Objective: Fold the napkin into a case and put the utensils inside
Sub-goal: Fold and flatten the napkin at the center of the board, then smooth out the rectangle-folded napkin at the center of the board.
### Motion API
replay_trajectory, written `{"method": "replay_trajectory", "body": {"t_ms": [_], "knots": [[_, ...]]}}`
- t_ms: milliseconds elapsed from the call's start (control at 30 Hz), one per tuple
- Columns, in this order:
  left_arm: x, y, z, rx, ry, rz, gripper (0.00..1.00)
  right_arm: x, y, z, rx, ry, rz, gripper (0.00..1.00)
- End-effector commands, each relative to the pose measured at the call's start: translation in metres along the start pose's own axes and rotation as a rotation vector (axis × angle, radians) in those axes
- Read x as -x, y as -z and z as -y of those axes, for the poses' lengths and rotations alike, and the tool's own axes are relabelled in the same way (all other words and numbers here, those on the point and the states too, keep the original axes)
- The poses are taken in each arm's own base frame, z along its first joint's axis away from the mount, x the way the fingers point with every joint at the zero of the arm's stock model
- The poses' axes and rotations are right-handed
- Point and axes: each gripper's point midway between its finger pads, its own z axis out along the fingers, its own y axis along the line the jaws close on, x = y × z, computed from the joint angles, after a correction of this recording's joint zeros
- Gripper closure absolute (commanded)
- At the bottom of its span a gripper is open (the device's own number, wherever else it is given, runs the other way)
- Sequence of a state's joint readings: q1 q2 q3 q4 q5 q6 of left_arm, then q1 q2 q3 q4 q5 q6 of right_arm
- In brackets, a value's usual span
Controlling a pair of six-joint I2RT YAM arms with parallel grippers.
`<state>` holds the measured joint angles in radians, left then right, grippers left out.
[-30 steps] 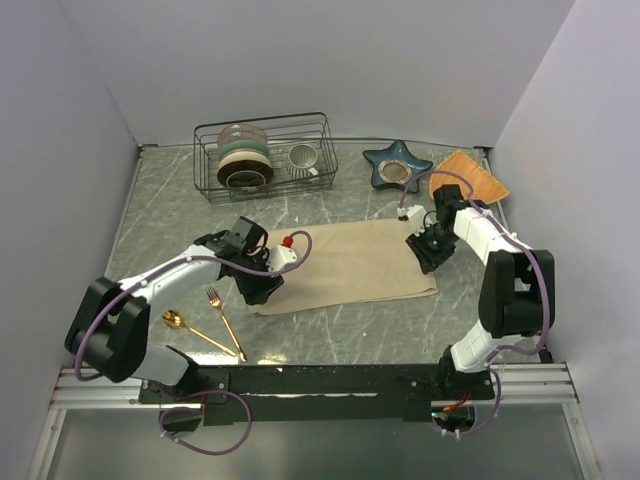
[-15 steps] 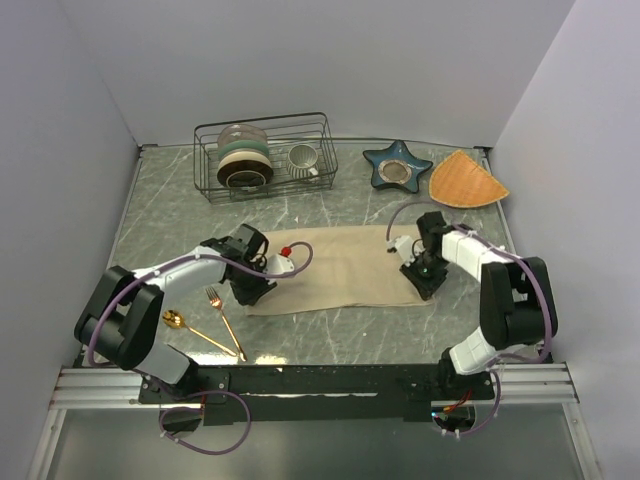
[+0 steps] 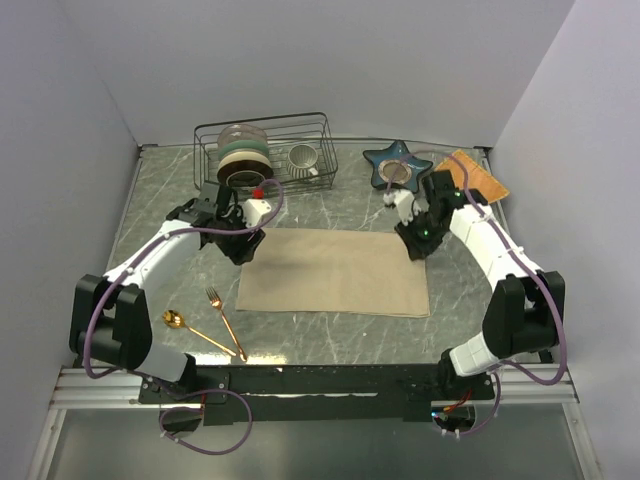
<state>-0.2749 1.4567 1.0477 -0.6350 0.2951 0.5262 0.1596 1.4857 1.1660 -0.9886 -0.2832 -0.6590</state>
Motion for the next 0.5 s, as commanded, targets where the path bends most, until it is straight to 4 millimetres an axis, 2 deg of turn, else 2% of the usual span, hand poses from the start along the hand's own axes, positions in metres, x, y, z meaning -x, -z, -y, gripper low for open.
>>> {"method": "replay_trajectory", "body": {"t_ms": [0, 33, 67, 100, 133, 167, 300, 333, 367, 400, 467], "knots": [[0.036, -0.011, 0.004, -0.039, 0.062, 0.091, 0.40, 0.045, 0.000, 0.033, -0.076, -0.113, 0.098, 0.68], [0.049, -0.014, 0.000, -0.029, 0.110, 0.130, 0.39, 0.054, -0.007, 0.040, -0.081, -0.136, 0.107, 0.69], [0.063, -0.014, -0.003, -0.032, 0.134, 0.164, 0.38, 0.065, -0.006, 0.045, -0.085, -0.156, 0.135, 0.70], [0.068, -0.020, -0.004, -0.042, 0.169, 0.174, 0.36, 0.071, -0.009, 0.045, -0.074, -0.196, 0.150, 0.71], [0.079, -0.021, -0.003, -0.058, 0.222, 0.209, 0.31, 0.079, -0.013, 0.048, -0.065, -0.216, 0.173, 0.71], [0.088, -0.021, -0.003, -0.075, 0.241, 0.235, 0.20, 0.088, -0.015, 0.044, -0.033, -0.232, 0.204, 0.71], [0.106, -0.034, 0.002, -0.136, 0.406, 0.301, 0.07, 0.105, -0.030, 0.033, 0.073, -0.329, 0.259, 0.68], [0.113, -0.033, 0.005, -0.153, 0.518, 0.323, 0.01, 0.109, -0.033, 0.032, 0.094, -0.338, 0.271, 0.68], [0.115, -0.034, 0.007, -0.172, 0.542, 0.360, 0.01, 0.112, -0.032, 0.029, 0.121, -0.342, 0.287, 0.67], [0.126, -0.021, 0.011, -0.185, 0.593, 0.418, 0.01, 0.118, -0.028, 0.020, 0.180, -0.348, 0.322, 0.64], [0.131, -0.010, 0.014, -0.185, 0.644, 0.537, 0.01, 0.128, -0.011, 0.008, 0.238, -0.334, 0.397, 0.56]]}}
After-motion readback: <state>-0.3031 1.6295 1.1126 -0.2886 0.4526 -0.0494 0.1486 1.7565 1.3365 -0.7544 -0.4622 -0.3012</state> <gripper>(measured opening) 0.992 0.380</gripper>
